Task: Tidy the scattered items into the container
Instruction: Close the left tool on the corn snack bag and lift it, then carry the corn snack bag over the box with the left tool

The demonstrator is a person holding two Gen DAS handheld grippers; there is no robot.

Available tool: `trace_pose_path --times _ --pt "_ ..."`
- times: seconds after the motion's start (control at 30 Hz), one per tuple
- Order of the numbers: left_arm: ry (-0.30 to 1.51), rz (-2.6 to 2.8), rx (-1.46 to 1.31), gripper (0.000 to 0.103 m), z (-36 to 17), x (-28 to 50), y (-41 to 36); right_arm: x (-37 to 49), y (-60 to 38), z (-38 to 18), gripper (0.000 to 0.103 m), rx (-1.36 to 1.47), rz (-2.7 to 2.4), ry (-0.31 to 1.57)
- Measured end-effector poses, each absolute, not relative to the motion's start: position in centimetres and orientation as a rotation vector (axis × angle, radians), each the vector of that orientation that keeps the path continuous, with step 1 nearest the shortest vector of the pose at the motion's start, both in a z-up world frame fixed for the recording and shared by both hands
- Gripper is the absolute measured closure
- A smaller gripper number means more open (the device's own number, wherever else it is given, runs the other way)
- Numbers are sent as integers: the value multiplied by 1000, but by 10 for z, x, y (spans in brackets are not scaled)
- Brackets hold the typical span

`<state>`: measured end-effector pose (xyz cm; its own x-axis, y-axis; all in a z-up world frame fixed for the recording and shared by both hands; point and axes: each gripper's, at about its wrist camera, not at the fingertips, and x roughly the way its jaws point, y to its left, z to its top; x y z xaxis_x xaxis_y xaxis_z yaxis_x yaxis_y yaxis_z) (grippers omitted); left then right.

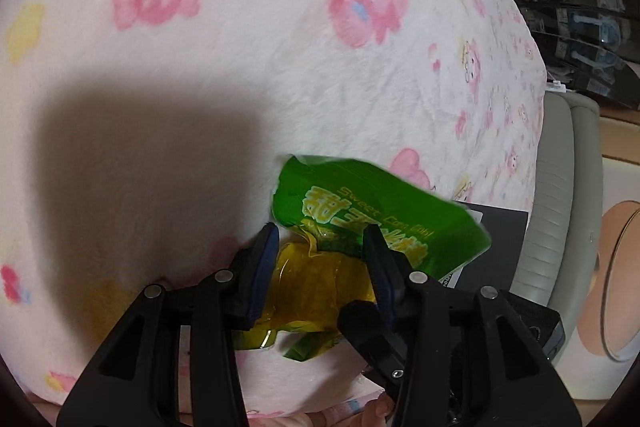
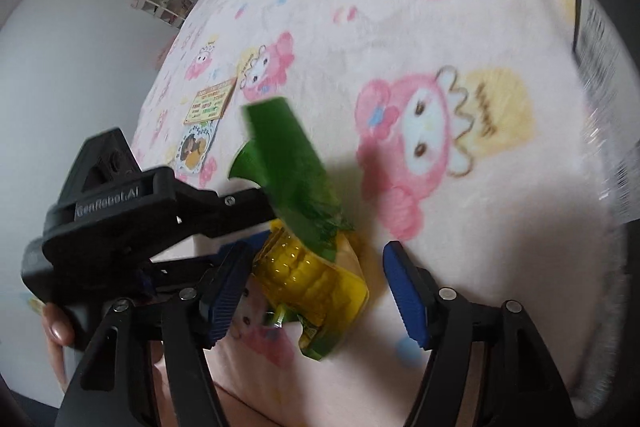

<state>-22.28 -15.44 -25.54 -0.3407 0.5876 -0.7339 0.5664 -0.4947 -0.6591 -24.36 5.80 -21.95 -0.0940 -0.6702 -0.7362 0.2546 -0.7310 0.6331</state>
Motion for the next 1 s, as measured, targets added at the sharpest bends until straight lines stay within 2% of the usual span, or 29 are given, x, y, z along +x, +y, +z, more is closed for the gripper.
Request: trace_pose_path --times 0.07,0.1,0.13,0.33,0.5,0.67,0.83,1.0 --pt "-1557 2017 -1789 59 -254 -221 -150 -240 57 -217 40 1542 -1893 -441" --pt "-1548 2017 -1786 59 -253 -220 -148 -237 56 -215 47 1544 -1900 -415" --pt "-1548 2010 -1780 59 -251 -219 -146 -234 55 -213 47 1545 -1908 -391" --pt "-1569 1992 -1670 57 -232 -193 -138 -216 73 -186 48 1515 -1928 -401" --pt "-1477 2083 -1591 57 -189 -178 -121 -191 83 -149 49 1457 -1937 -332" --pt "-1447 2090 -1496 57 -151 -170 -97 -183 116 -108 49 1363 -1969 -341" --pt "-1316 2128 -1478 58 -117 -185 -51 -183 136 -86 50 1301 -2015 -297" --pt "-1238 2122 -1423 58 -87 -186 -16 -190 170 -65 51 1247 -2024 -349"
